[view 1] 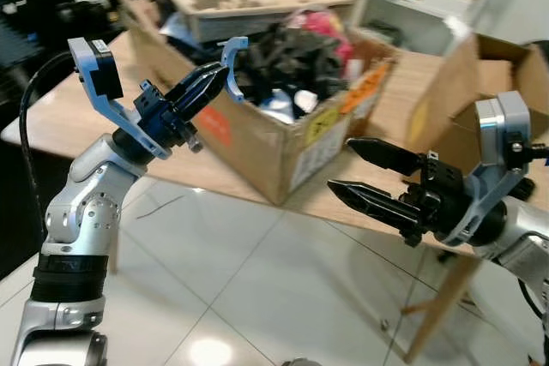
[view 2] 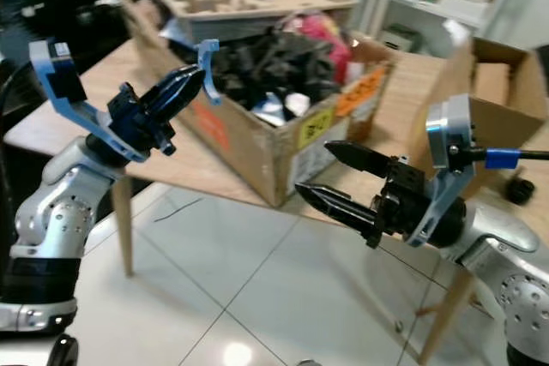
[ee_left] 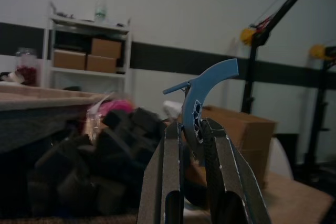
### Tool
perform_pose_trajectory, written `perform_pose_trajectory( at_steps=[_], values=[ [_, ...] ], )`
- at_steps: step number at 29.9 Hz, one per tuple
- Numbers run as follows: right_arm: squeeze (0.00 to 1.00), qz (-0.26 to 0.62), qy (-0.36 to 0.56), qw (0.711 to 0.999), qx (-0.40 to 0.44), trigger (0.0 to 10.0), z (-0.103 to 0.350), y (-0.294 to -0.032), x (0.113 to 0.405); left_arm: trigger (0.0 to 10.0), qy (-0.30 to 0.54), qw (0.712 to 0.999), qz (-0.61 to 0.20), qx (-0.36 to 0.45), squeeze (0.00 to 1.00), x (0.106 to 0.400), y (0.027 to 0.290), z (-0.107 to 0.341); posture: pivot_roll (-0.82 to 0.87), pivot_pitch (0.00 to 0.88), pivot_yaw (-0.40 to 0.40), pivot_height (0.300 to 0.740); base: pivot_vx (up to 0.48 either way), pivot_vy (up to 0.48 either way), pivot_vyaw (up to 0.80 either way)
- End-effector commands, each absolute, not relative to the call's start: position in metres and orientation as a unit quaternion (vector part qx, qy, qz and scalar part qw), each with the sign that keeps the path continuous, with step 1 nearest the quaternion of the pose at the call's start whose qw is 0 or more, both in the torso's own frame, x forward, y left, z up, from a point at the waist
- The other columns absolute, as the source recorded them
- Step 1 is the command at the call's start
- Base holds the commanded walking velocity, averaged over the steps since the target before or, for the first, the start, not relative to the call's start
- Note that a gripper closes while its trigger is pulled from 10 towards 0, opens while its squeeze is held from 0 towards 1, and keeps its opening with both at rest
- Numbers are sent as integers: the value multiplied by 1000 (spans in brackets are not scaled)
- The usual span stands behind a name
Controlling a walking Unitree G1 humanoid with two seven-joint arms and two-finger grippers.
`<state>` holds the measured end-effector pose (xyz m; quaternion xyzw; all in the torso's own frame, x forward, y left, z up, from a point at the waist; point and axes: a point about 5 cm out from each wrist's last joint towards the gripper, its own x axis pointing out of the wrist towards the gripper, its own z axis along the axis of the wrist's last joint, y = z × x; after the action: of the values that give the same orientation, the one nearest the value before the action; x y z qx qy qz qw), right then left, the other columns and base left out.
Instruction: Picking trash to rubbish bin
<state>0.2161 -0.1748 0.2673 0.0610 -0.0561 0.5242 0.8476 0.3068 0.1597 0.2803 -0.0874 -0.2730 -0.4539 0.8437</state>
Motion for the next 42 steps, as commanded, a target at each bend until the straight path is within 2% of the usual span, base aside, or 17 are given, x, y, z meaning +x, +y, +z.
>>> perform_pose_trajectory(
  at_steps=[1, 3, 10, 14, 20, 30, 33, 35, 42],
  values=[
    [0, 545, -51, 835, 53, 10000, 268, -169, 207, 10000, -275, 854, -437, -73, 0, 311, 157, 281, -77, 104, -22, 740, 0, 0, -731],
    [0, 534, -46, 843, 53, 10000, 265, -170, 209, 10000, -283, 868, -405, -45, 0, 315, 158, 285, -79, 109, -20, 740, 0, 0, -744],
    [0, 501, -55, 862, 57, 10000, 266, -173, 216, 10000, -282, 889, -360, 17, 0, 321, 158, 288, -80, 112, -16, 740, 0, 0, -468],
    [0, 457, -56, 886, 59, 10000, 268, -180, 225, 10000, -279, 893, -334, 117, 0, 323, 151, 292, -75, 118, -17, 740, 0, 0, 0],
    [0, 410, -67, 905, 94, 10000, 269, -191, 236, 10000, -272, 893, -275, 229, 0, 329, 155, 292, -73, 120, -12, 740, 0, 0, 0],
    [0, 394, -25, 916, 74, 10000, 254, -188, 242, 10000, -278, 886, -283, 241, 0, 325, 160, 296, -66, 126, -12, 740, 0, 0, 0],
    [0, 389, -20, 918, 72, 10000, 252, -188, 243, 10000, -280, 880, -312, 224, 0, 318, 162, 299, -64, 127, -16, 740, 0, 0, 0],
    [0, 383, -19, 921, 72, 10000, 253, -189, 245, 10000, -272, 865, -352, 231, 0, 308, 164, 299, -61, 127, -19, 740, 0, 0, 0],
    [0, 377, -21, 923, 71, 10000, 254, -190, 248, 10000, -249, 851, -382, 262, 0, 301, 165, 295, -56, 127, -20, 740, 0, 0, 0]
  ],
)
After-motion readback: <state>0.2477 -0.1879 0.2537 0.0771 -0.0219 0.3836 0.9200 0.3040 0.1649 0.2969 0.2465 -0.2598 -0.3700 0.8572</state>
